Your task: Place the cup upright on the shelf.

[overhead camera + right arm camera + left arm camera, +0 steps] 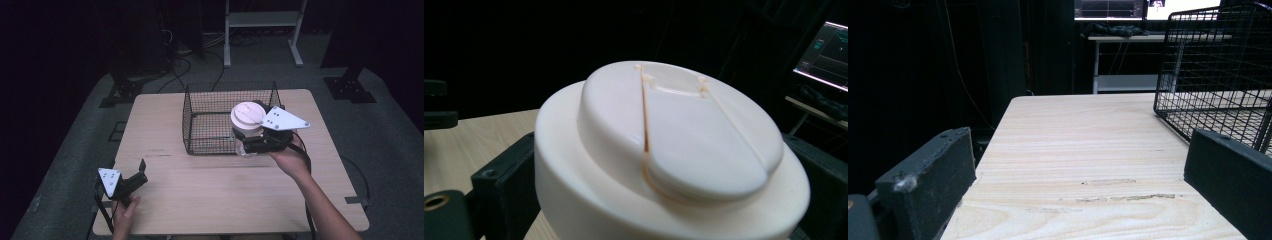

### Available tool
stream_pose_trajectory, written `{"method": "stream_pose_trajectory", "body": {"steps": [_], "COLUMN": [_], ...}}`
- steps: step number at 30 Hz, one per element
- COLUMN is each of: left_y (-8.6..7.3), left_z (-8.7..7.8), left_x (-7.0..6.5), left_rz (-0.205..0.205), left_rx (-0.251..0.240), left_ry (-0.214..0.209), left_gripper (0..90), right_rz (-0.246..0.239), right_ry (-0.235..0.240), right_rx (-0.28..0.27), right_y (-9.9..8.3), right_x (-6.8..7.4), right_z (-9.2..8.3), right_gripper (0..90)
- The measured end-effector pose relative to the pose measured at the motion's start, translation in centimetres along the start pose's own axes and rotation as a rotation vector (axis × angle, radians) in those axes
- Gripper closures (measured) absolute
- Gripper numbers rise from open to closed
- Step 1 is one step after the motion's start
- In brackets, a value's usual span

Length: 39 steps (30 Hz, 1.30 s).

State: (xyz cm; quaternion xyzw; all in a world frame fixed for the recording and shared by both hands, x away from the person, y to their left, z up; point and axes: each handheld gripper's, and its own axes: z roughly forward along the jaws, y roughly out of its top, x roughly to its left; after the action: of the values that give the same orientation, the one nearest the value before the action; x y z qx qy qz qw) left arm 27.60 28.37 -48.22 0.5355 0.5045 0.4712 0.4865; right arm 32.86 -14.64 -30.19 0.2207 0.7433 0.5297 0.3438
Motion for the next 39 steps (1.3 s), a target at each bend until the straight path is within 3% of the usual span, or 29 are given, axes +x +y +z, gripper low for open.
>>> {"method": "stream_pose_trajectory", "body": {"steps": [10, 21, 39], "left_y": [0.0, 0.0, 0.0], "left_z": [0.0, 0.0, 0.0], "left_x": [0.0, 0.1, 0.1], "left_rz": [-0.001, -0.005, -0.005], "left_rx": [0.000, -0.001, -0.003], "left_ry": [0.000, -0.001, -0.003], "left_gripper": [0.0, 0.0, 0.0], "right_rz": [-0.017, -0.010, -0.020], "right_ry": [0.000, -0.032, -0.075], "right_rx": [-0.008, -0.021, 0.007], "right_y": [1.7, 3.0, 4.2], "right_x": [-0.6, -2.0, -3.6], "right_z": [0.9, 2.5, 6.6], "right_gripper": [4.0, 4.0, 3.9]}}
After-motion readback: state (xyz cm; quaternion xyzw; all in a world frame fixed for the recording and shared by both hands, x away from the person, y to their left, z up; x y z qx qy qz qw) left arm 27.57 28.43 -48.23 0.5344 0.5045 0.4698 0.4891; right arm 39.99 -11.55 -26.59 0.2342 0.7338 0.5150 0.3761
